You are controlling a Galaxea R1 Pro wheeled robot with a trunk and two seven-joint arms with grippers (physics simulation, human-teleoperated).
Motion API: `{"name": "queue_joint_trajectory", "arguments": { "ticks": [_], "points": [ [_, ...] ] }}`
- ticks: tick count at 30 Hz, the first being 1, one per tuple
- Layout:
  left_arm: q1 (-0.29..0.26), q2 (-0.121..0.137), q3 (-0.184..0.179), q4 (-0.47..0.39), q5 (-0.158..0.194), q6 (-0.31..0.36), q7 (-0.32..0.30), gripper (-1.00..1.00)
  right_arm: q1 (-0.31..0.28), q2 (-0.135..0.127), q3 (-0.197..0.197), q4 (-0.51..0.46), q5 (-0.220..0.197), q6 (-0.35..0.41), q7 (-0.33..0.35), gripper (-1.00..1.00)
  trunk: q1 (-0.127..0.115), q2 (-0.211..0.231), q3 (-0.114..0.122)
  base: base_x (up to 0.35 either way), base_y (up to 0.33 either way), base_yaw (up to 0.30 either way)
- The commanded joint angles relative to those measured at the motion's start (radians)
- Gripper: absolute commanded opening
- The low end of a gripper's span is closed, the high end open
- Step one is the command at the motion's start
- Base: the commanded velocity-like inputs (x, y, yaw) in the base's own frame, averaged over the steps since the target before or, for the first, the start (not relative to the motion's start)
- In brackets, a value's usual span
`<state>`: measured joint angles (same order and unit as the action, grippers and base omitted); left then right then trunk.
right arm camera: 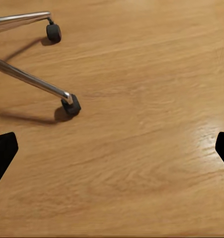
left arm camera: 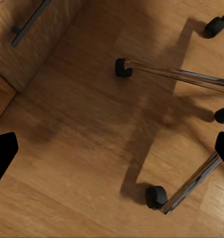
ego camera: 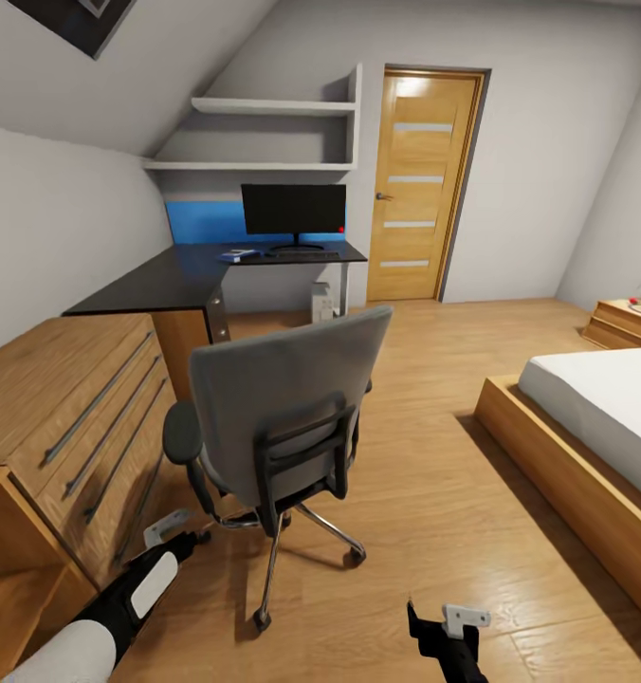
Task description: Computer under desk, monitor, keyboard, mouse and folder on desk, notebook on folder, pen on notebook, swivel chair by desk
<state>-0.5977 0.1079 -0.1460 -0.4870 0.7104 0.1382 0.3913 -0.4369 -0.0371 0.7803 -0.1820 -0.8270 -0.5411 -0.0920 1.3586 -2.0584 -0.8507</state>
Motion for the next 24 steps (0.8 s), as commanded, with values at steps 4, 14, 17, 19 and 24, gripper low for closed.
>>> {"name": "queue_joint_trajectory", "arguments": {
  "ticks": [4, 14, 17, 19, 24],
  "points": [
    [-0.001, 0.056, 0.028, 0.001, 0.008, -0.047, 0.019, 1.0, 0.0, 0.004, 0.005, 0.007, 0.004, -0.008, -0.005, 1.0, 0.015, -0.029, -0.014, 0.0, 0.0, 0.0],
    [-0.001, 0.064, 0.126, 0.011, -0.003, -0.064, 0.002, 1.0, 0.0, 0.004, 0.004, 0.009, 0.005, -0.008, -0.005, 1.0, 0.019, -0.036, -0.017, 0.056, 0.0, 0.0],
    [-0.001, 0.064, 0.127, 0.011, -0.003, -0.063, 0.0, 1.0, 0.0, 0.004, 0.004, 0.009, 0.005, -0.008, -0.005, 1.0, 0.019, -0.036, -0.017, 0.251, 0.0, 0.0],
    [-0.001, 0.064, 0.126, 0.011, -0.003, -0.063, 0.0, 1.0, 0.0, 0.005, 0.004, 0.009, 0.005, -0.008, -0.005, 1.0, 0.019, -0.036, -0.017, 0.224, 0.0, 0.0],
    [-0.001, 0.064, 0.127, 0.011, -0.003, -0.063, 0.0, 1.0, 0.0, 0.005, 0.005, 0.009, 0.006, -0.008, -0.005, 1.0, 0.019, -0.036, -0.017, 0.255, -0.021, 0.0]
  ]
}}
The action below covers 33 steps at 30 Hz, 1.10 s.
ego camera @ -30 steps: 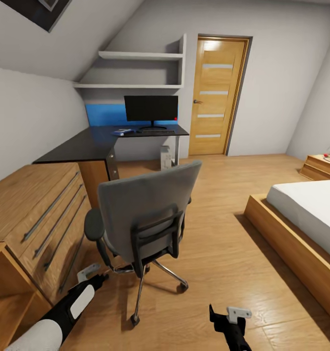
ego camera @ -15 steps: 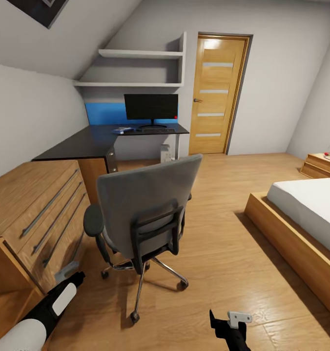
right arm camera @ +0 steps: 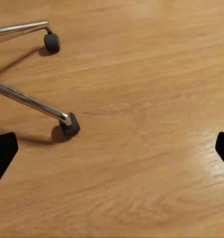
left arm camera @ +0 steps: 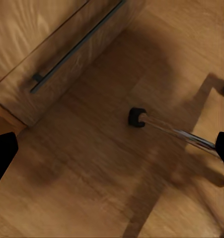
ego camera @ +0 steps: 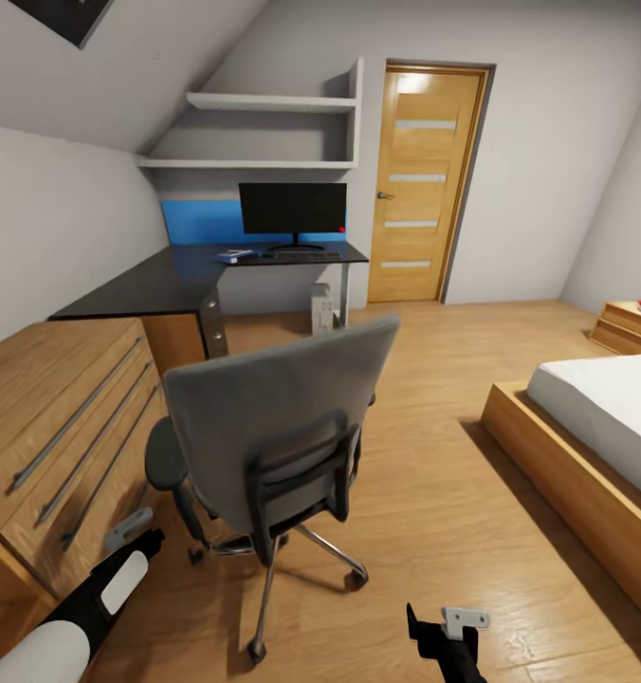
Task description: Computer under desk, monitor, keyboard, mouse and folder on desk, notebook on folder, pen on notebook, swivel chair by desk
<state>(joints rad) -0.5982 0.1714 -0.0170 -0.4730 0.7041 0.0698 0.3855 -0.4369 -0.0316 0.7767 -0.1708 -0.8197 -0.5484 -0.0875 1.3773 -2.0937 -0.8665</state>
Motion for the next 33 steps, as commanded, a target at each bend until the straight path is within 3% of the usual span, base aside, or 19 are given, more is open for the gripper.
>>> {"name": "queue_joint_trajectory", "arguments": {
  "ticks": [1, 9, 21, 33],
  "points": [
    [0.0, 0.0, -0.002, -0.003, 0.003, 0.005, 0.006, 1.0, 0.0, -0.001, 0.009, -0.002, -0.001, -0.001, -0.009, 1.0, 0.0, 0.0, -0.001, 0.275, -0.048, 0.0],
    [0.0, 0.0, -0.002, -0.003, 0.004, 0.007, 0.006, 1.0, 0.0, -0.001, 0.009, -0.002, -0.001, -0.001, -0.009, 1.0, 0.0, 0.0, -0.001, 0.092, -0.016, -0.023],
    [0.0, -0.002, -0.003, -0.003, 0.003, 0.008, 0.006, 1.0, 0.0, -0.001, 0.009, -0.001, 0.0, -0.001, -0.009, 1.0, 0.0, 0.0, -0.001, 0.097, -0.001, -0.209],
    [0.0, -0.003, -0.003, -0.003, 0.003, 0.008, 0.006, 1.0, 0.0, -0.001, 0.013, 0.002, 0.002, -0.001, -0.008, 1.0, 0.0, 0.0, -0.001, 0.123, 0.0, -0.075]
  ]
}}
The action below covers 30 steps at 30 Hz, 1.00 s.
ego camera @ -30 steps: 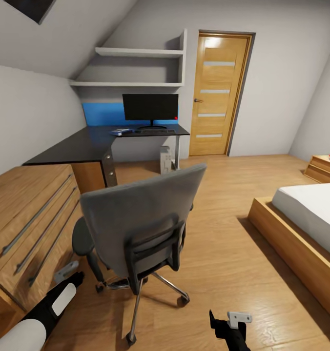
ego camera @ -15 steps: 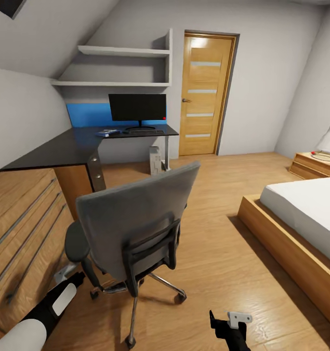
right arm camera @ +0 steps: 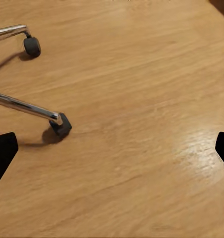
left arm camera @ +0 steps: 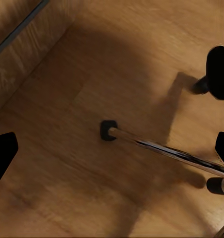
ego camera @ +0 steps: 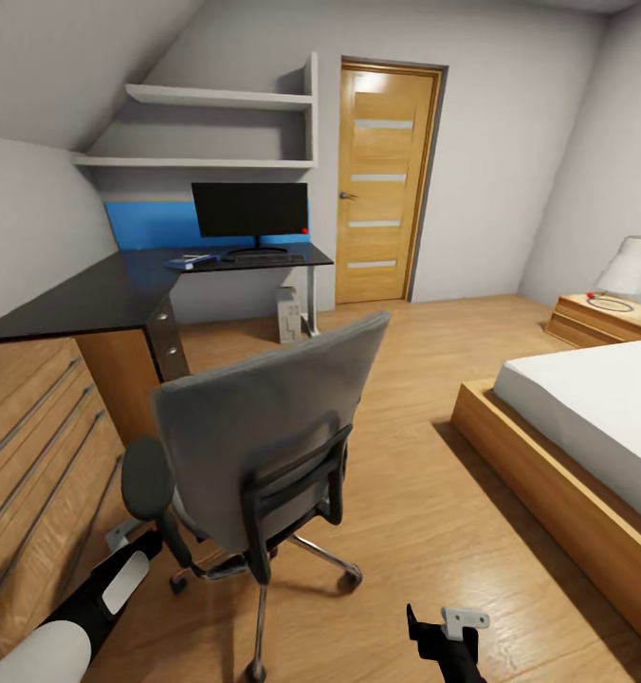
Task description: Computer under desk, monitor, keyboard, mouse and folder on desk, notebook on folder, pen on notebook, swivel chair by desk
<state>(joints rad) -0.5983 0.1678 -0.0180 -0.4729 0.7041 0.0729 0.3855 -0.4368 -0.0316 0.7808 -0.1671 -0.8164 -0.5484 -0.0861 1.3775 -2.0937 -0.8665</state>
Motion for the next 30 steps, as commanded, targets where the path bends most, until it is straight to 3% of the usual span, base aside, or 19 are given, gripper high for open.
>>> {"name": "queue_joint_trajectory", "arguments": {
  "ticks": [1, 17, 30],
  "points": [
    [0.0, -0.001, -0.002, -0.003, 0.003, 0.005, 0.006, 1.0, 0.0, -0.001, 0.009, -0.002, -0.001, -0.001, -0.009, 1.0, 0.0, 0.0, -0.001, 0.091, 0.0, -0.03],
    [0.0, -0.005, -0.003, -0.003, 0.005, 0.002, 0.009, 1.0, 0.0, 0.0, 0.009, -0.002, -0.001, -0.001, -0.009, 1.0, 0.0, 0.0, -0.001, 0.154, -0.124, -0.218],
    [0.0, -0.005, -0.007, -0.003, 0.005, 0.003, 0.007, 1.0, 0.0, 0.001, 0.011, -0.002, -0.001, -0.001, -0.009, 1.0, 0.0, 0.0, -0.001, 0.147, -0.008, -0.022]
  ]
}}
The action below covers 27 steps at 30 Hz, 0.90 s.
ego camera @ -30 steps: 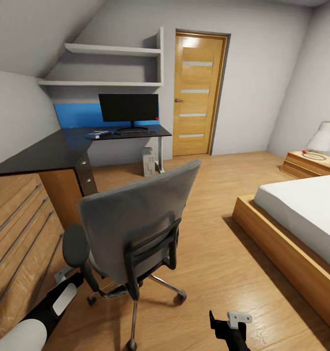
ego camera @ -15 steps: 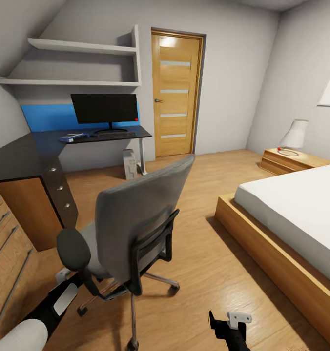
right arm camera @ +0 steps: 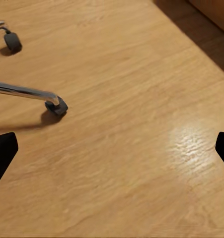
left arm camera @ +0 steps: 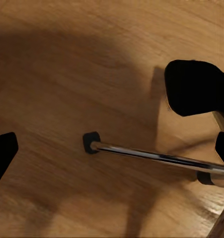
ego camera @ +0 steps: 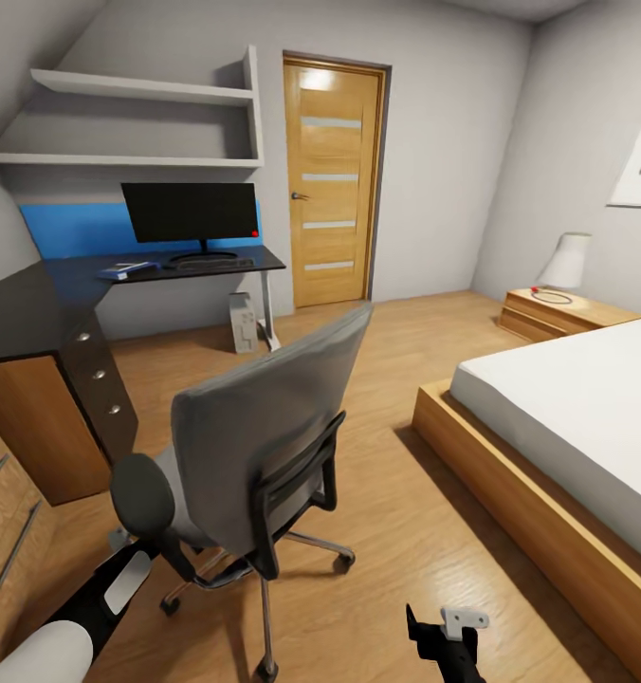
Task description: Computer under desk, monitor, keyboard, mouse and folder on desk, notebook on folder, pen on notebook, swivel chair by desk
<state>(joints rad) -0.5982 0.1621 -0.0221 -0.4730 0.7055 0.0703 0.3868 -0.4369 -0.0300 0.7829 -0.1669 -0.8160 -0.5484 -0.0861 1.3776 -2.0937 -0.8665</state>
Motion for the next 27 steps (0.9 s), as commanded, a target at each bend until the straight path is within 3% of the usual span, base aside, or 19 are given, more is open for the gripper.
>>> {"name": "queue_joint_trajectory", "arguments": {
  "ticks": [1, 27],
  "points": [
    [0.0, 0.0, -0.002, -0.003, 0.003, 0.005, 0.006, 1.0, 0.0, -0.001, 0.009, -0.002, -0.001, -0.001, -0.009, 1.0, 0.0, 0.0, -0.001, 0.099, 0.0, 0.0],
    [0.0, -0.01, -0.002, -0.002, 0.002, 0.005, 0.005, 1.0, 0.0, 0.007, 0.007, -0.002, 0.0, -0.001, -0.009, 1.0, 0.0, 0.0, -0.001, 0.086, 0.024, 0.0]
  ]
}}
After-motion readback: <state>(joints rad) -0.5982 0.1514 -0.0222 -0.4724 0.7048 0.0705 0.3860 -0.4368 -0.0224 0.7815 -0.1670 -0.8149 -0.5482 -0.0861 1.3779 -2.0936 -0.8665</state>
